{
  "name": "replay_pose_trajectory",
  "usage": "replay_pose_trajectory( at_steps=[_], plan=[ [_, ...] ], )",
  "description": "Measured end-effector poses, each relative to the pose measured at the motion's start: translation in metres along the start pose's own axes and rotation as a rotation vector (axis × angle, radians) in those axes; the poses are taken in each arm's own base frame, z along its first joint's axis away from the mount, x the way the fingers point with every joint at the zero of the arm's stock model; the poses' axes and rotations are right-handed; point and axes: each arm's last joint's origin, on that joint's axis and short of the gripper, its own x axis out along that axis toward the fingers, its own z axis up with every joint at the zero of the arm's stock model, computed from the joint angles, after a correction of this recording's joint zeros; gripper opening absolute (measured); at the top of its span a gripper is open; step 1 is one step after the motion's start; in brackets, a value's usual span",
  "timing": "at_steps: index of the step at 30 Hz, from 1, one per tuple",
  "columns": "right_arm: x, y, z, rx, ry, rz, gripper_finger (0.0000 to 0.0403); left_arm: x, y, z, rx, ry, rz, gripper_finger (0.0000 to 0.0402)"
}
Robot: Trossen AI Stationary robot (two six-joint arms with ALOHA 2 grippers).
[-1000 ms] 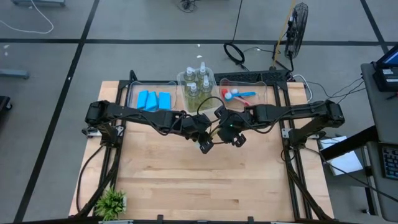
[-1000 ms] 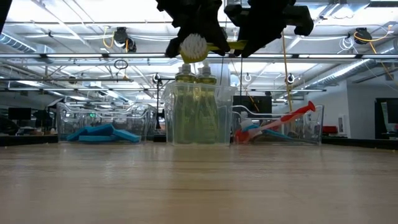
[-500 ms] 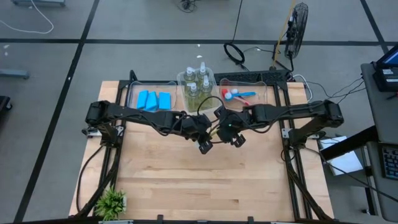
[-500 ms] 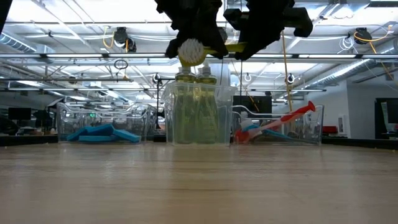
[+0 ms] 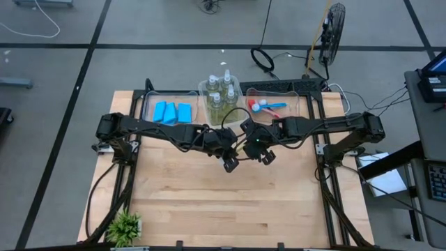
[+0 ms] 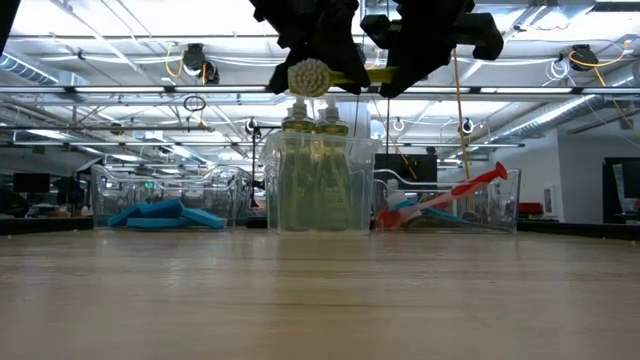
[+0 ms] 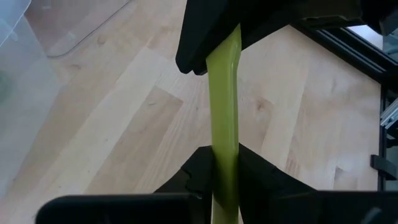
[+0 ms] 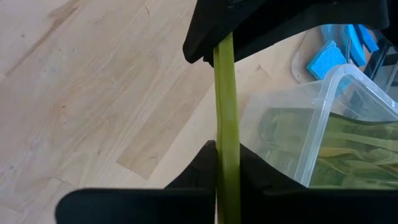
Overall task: Pick & Place Kitchen Sink Supplies
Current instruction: Put the green dish brush into the right transparent bin
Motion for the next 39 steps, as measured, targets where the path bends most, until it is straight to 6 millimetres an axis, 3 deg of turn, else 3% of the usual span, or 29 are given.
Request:
replay_pose_trajectory(
  at_steps=[8, 17, 29, 39],
  plan=[
    [0.001, -0.004, -0.004, 0.018, 0.007, -0.003, 0.0008, 0.0, 0.0, 0.001, 0.001, -0.004, -0.006, 0.0056],
    [0.001, -0.009, -0.01, 0.06, 0.026, -0.008, 0.0006, -0.013, 0.004, 0.018, 0.011, -0.112, -0.042, 0.0111],
    [0.002, -0.024, -0.039, 0.184, 0.177, -0.018, 0.0006, -0.068, 0.019, 0.032, 0.068, -0.162, 0.012, 0.0216],
    [-0.015, -0.045, -0.079, 0.332, 0.282, -0.068, 0.0006, -0.094, 0.033, 0.016, 0.063, -0.046, 0.208, 0.0234]
  ],
)
